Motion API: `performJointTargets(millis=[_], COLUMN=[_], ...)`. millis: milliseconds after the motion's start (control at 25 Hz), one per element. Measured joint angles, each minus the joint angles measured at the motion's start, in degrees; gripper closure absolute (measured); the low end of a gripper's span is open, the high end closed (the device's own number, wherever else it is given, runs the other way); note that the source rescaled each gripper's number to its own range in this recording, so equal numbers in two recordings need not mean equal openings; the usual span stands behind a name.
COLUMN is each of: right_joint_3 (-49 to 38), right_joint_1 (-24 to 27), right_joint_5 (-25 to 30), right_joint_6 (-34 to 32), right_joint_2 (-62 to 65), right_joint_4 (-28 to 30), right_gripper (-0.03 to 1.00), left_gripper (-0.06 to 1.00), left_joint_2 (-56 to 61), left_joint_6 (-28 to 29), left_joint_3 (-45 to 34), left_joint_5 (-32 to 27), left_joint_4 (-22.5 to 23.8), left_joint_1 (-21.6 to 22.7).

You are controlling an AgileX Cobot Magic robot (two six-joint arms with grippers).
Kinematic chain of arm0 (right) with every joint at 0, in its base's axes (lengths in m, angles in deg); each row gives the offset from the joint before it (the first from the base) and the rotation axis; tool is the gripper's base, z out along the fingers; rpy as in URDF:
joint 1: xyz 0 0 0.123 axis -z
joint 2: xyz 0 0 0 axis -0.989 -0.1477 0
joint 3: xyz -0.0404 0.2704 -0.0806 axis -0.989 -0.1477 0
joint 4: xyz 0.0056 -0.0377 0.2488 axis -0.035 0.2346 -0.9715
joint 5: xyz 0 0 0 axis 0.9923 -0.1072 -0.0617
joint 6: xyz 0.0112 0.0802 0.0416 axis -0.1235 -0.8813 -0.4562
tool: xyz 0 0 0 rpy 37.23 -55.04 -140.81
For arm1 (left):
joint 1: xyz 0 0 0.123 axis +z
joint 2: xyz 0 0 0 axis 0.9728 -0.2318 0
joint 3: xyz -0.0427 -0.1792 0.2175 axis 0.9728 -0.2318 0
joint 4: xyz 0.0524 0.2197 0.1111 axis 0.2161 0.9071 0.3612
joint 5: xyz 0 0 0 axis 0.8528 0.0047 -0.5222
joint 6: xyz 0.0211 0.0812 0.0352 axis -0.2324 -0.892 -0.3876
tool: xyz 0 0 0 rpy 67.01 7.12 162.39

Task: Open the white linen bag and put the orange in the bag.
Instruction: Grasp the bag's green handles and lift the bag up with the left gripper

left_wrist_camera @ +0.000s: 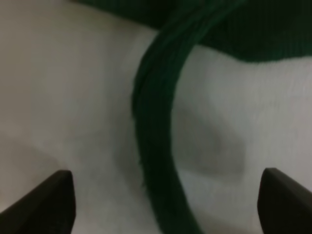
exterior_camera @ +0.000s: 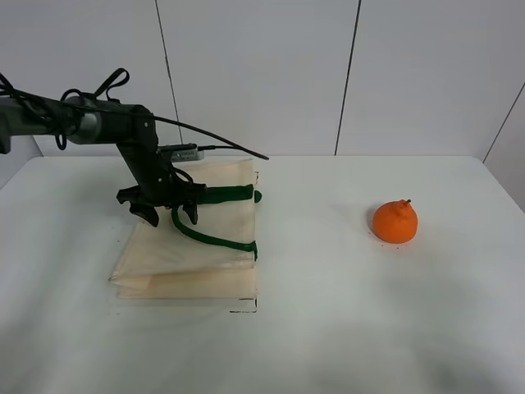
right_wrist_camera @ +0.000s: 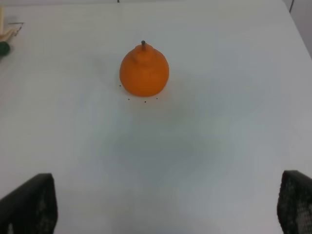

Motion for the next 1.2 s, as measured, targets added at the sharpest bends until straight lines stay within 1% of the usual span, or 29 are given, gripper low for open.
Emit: performJointTargets(millis=[160, 200, 240, 280, 320, 400, 440, 480, 520, 640, 720, 880, 1040, 1200], right_joint_3=[0.0, 0.0, 0.0, 0.0, 0.0, 0.0, 0.0, 0.0, 0.0, 0.0, 0.0, 0.0, 0.0, 0.0], right_joint_1=[0.0, 0.0, 0.0, 0.0, 0.0, 0.0, 0.0, 0.0, 0.0, 0.0, 0.0, 0.0, 0.0, 0.0], right_joint_5=[0.0, 0.0, 0.0, 0.0, 0.0, 0.0, 0.0, 0.0, 0.0, 0.0, 0.0, 0.0, 0.0, 0.0], right_joint_6=[0.0, 0.0, 0.0, 0.0, 0.0, 0.0, 0.0, 0.0, 0.0, 0.0, 0.0, 0.0, 0.0, 0.0], right_joint_2=[0.0, 0.0, 0.0, 0.0, 0.0, 0.0, 0.0, 0.0, 0.0, 0.0, 0.0, 0.0, 0.0, 0.0], right_joint_4=[-0.1, -0.1, -0.1, -0.1, -0.1, -0.1, -0.1, -0.1, -0.1, -0.1, -0.1, -0.1, -0.1, -0.1], right_gripper=[-0.03, -0.03, -0.03, -0.03, -0.03, -0.03, -0.03, -0.03, -0.03, -0.03, -0.03, -0.03, -0.03, -0.03], left_gripper=[-0.05, -0.02, 0.04, 0.13, 0.28, 0.68, 0.8, 0.9, 0.94, 0.94, 0.94, 0.94, 0.94, 0.94], left_joint_2=[-2.1, -2.2, -2.2, -2.2, -2.2, -2.2, -2.2, -2.3, -2.4, -2.4, -2.1, 1.3, 6.5, 11.6], left_joint_6=[0.8, 0.9, 1.0, 1.1, 1.2, 1.3, 1.8, 2.7, 3.5, 5.0, 5.0, 3.0, -0.3, -2.1], left_joint_3=[0.2, 0.4, 0.4, 0.4, 0.4, 0.4, 0.4, 0.8, 1.3, 5.5, 9.2, 17.9, 25.3, 29.6], left_joint_5=[1.6, 1.4, 1.3, 1.1, 1.0, 0.9, 0.9, 0.6, -0.1, -4.8, -9.2, -17.1, -21.8, -24.4], left_joint_4=[0.0, 0.0, 0.2, 0.4, 0.5, 0.4, 0.3, 0.2, 0.2, 0.2, 0.2, -0.3, -3.3, -7.4], left_joint_1=[0.0, 0.0, 0.0, 0.0, 0.0, 0.0, 0.0, 0.0, 0.0, 0.0, 0.0, 0.0, 0.0, 0.0])
